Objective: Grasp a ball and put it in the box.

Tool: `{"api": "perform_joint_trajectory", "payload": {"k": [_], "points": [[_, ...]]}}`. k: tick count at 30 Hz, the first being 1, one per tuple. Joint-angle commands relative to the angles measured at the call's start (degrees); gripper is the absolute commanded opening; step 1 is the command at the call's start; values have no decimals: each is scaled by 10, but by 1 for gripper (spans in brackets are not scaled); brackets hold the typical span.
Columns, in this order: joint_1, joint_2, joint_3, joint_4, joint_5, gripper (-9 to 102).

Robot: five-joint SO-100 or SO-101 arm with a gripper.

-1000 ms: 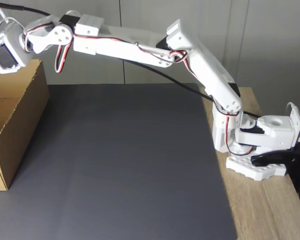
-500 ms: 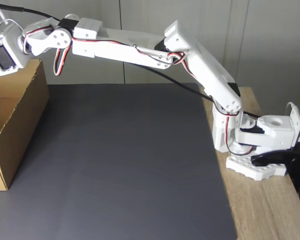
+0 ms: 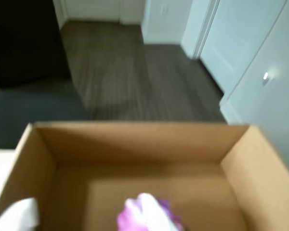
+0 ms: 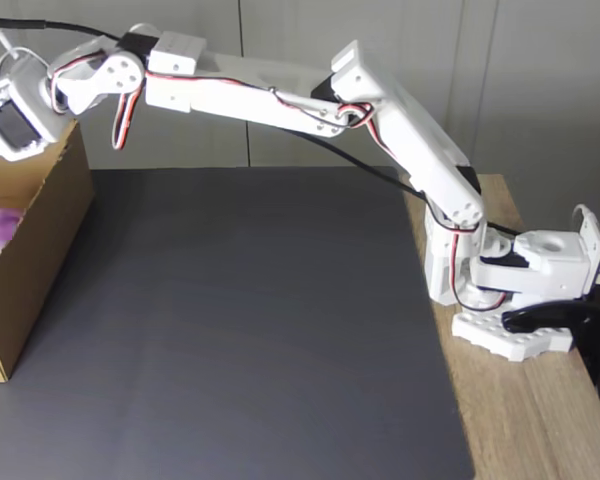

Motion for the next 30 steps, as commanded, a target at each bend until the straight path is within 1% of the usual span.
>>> {"api": "perform_joint_trajectory", "payload": {"k": [1, 4, 9, 10, 11, 12, 13, 20, 25, 30], "points": [[-5, 65, -30, 73, -4, 21], [-5, 94, -30, 125, -4, 17], [-2, 145, -28, 228, 0, 16], [-2, 156, -24, 250, 3, 13], [-2, 166, -23, 273, 0, 6], [-2, 178, -23, 294, -3, 2], [1, 189, -22, 312, -3, 2], [4, 264, -22, 370, -11, 3], [-15, 294, -22, 425, -11, 3], [-33, 320, -13, 435, -18, 3]]}}
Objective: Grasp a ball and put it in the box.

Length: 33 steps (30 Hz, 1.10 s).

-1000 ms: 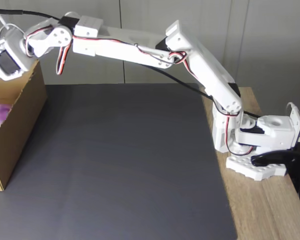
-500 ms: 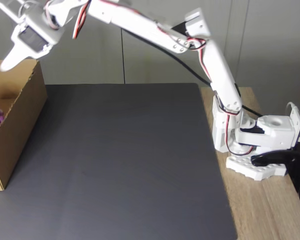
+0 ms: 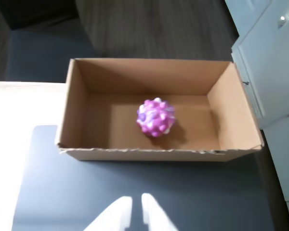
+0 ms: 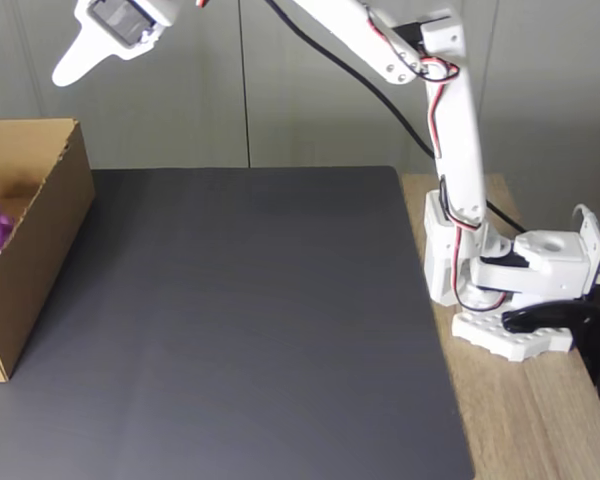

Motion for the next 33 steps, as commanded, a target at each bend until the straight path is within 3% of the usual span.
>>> {"api": "perform_joint_trajectory", "payload": {"k": [1, 19, 33], "points": [[-9, 59, 11, -4, -9, 3], [70, 429, 554, -163, -24, 3], [95, 599, 901, -303, -43, 3]]}}
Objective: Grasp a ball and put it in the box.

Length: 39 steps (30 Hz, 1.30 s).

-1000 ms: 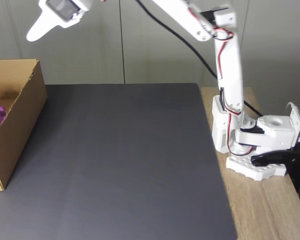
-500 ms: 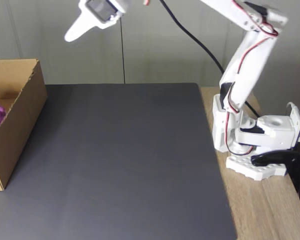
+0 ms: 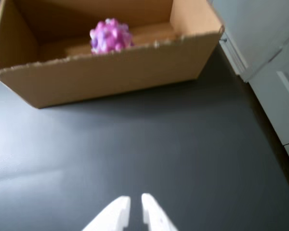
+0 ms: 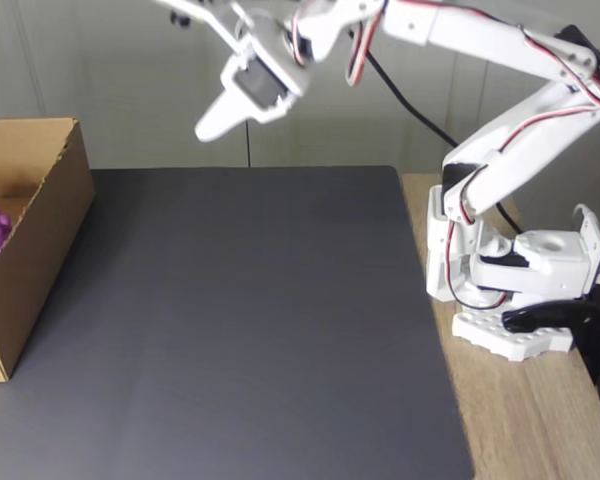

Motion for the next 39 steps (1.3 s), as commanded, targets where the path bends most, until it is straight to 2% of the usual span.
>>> {"api": "perform_joint_trajectory", "payload": {"k": [1, 9, 14, 21, 33, 39], "points": [[-2, 40, 61, -52, -9, 3], [-10, 126, 258, -167, -30, 3], [-12, 172, 347, -193, -35, 4], [-20, 252, 444, -190, -42, 3], [-20, 339, 521, -175, -56, 3], [-19, 449, 566, -105, -62, 3]]}}
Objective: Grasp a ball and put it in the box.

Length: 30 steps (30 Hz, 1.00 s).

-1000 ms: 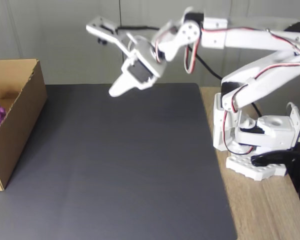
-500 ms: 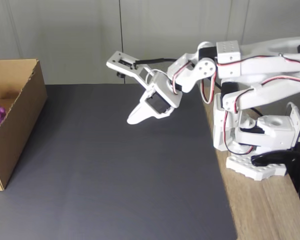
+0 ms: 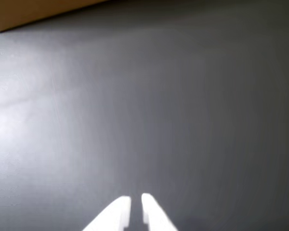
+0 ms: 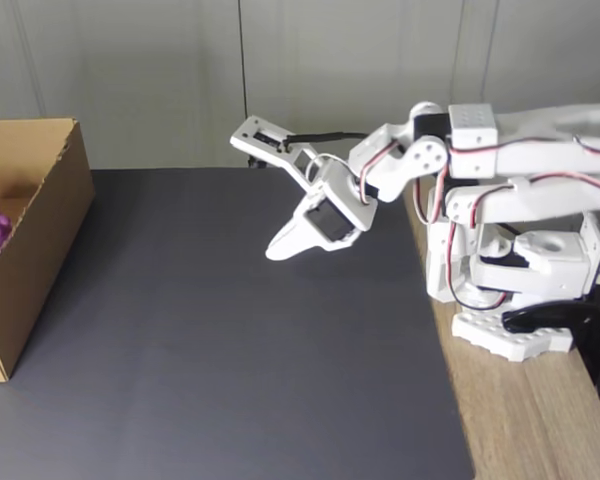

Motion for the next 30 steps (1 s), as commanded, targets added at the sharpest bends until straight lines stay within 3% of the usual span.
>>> {"api": "perform_joint_trajectory", "payload": {"k": [1, 10, 18, 30], "points": [[-1, 44, 1, 47, -2, 3], [-1, 37, 2, 85, -4, 1], [-18, 62, 2, 192, -13, 0], [-22, 64, 2, 280, -9, 0]]}}
